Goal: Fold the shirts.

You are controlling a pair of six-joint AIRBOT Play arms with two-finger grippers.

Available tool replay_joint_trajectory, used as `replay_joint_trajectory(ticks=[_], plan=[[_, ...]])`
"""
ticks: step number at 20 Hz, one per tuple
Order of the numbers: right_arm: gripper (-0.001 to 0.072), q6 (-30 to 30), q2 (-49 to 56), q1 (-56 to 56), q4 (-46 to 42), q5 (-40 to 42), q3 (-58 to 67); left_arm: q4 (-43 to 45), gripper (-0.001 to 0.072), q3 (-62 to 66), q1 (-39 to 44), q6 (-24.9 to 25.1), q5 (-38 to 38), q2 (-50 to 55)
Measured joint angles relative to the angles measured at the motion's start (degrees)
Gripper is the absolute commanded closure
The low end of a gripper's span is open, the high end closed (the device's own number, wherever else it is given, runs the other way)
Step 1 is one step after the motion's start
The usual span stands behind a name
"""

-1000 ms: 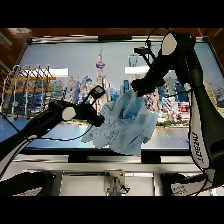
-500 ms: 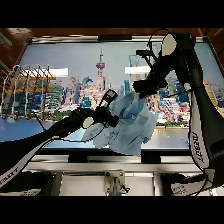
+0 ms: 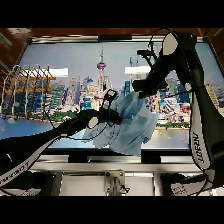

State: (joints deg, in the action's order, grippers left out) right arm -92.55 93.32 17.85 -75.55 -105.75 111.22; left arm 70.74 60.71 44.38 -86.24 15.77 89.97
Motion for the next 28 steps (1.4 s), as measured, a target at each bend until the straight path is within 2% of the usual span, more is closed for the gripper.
replay_joint_trajectory(ticks=[6,10,15,18,20,21,22,23,28], plan=[[0.0639,-0.24,-1.70,0.28,0.28,0.00,0.02,9.51,0.0653,1.36,-9.40,0.55,12.26,-7.91],[0.0638,0.55,-0.33,3.58,0.11,0.15,-0.02,12.61,0.0653,1.53,-15.39,4.37,23.12,-17.66],[0.0638,2.56,3.93,7.54,-4.07,4.83,-0.04,9.86,0.0654,1.57,-17.31,9.22,36.30,-26.82],[0.0636,2.91,5.84,8.31,-8.72,5.73,-0.04,6.12,0.0654,1.31,-17.57,10.27,42.62,-27.61],[0.0612,2.97,6.51,8.55,-10.43,5.29,-0.04,2.10,0.0653,0.98,-17.73,10.60,43.76,-25.51],[0.0481,2.54,6.67,8.55,-11.28,5.07,-0.04,-0.04,0.0653,0.92,-17.79,10.64,43.43,-24.02],[0.0164,1.88,6.80,8.55,-11.69,4.17,-0.04,-2.43,0.0653,0.83,-17.77,10.78,42.38,-22.40],[0.0087,1.46,6.91,8.61,-11.91,3.41,-0.04,-4.33,0.0653,0.79,-17.73,10.86,41.03,-21.00],[0.0089,-2.75,6.82,8.68,-13.33,3.69,-0.04,-10.10,0.0653,0.79,-17.79,11.10,33.27,-17.03]])
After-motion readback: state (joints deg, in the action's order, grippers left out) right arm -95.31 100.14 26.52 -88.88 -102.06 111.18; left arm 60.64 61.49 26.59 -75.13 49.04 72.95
